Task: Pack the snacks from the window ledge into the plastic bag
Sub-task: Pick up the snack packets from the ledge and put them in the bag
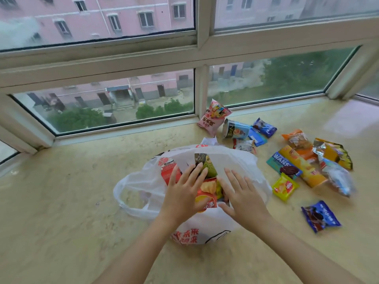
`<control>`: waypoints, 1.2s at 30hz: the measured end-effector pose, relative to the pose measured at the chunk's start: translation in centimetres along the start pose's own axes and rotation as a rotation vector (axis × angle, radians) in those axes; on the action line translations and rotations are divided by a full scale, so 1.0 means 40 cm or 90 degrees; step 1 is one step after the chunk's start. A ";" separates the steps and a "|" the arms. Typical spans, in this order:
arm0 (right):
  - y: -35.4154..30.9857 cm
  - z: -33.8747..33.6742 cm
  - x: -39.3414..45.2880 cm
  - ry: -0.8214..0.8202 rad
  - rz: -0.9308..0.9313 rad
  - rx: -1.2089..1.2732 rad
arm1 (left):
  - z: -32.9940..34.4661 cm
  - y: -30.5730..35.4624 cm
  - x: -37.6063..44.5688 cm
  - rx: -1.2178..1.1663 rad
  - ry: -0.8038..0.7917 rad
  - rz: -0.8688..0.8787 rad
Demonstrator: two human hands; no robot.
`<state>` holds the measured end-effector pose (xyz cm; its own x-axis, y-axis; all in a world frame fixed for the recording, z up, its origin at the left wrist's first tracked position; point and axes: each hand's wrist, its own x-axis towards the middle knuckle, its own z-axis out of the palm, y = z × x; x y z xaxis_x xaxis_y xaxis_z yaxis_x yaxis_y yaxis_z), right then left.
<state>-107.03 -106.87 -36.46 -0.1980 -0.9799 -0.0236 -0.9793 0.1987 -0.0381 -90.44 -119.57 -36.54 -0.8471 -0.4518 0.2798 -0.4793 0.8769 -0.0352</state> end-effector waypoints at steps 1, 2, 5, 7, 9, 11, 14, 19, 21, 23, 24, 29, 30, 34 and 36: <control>-0.005 -0.012 -0.009 0.033 -0.009 -0.004 | -0.012 0.014 0.003 0.000 0.001 -0.009; -0.006 -0.028 -0.017 0.057 -0.011 -0.009 | -0.024 0.027 0.009 0.001 0.002 -0.015; 0.015 -0.081 -0.045 0.101 0.029 -0.012 | -0.055 0.061 0.040 -0.010 0.012 -0.031; 0.051 -0.104 -0.063 0.112 0.071 -0.014 | -0.065 0.085 0.072 -0.016 0.012 -0.025; 0.099 -0.118 -0.086 0.119 0.114 -0.005 | -0.069 0.119 0.114 -0.015 0.018 -0.002; 0.158 -0.115 -0.114 0.119 0.156 -0.005 | -0.071 0.166 0.168 -0.022 0.028 0.021; 0.243 -0.092 -0.158 0.096 0.204 -0.020 | -0.056 0.268 0.245 -0.039 0.038 0.055; 0.386 -0.030 -0.229 0.027 0.283 0.021 | 0.032 0.462 0.304 -0.081 -0.062 0.105; 0.438 0.004 -0.256 -0.008 0.308 0.026 | 0.078 0.519 0.320 -0.098 -0.098 0.113; 0.485 0.045 -0.281 -0.033 0.322 0.029 | 0.122 0.567 0.334 -0.108 -0.125 0.115; 0.506 0.066 -0.291 -0.042 0.327 0.034 | 0.143 0.588 0.340 -0.108 -0.138 0.116; 0.573 0.185 -0.334 -0.089 0.334 0.051 | 0.277 0.660 0.356 -0.100 -0.199 0.115; 0.583 0.210 -0.345 -0.103 0.335 0.049 | 0.306 0.671 0.357 -0.093 -0.216 0.117; 0.618 0.308 -0.381 -0.163 0.376 0.070 | 0.418 0.709 0.366 -0.083 -0.259 0.162; 0.634 0.358 -0.390 -0.177 0.404 0.082 | 0.475 0.723 0.377 -0.082 -0.251 0.184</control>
<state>-128.17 -86.32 -51.37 -0.6945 -0.6370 -0.3344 -0.6619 0.7479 -0.0500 -121.43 -104.12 -51.57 -0.9751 -0.1935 -0.1081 -0.2014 0.9772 0.0675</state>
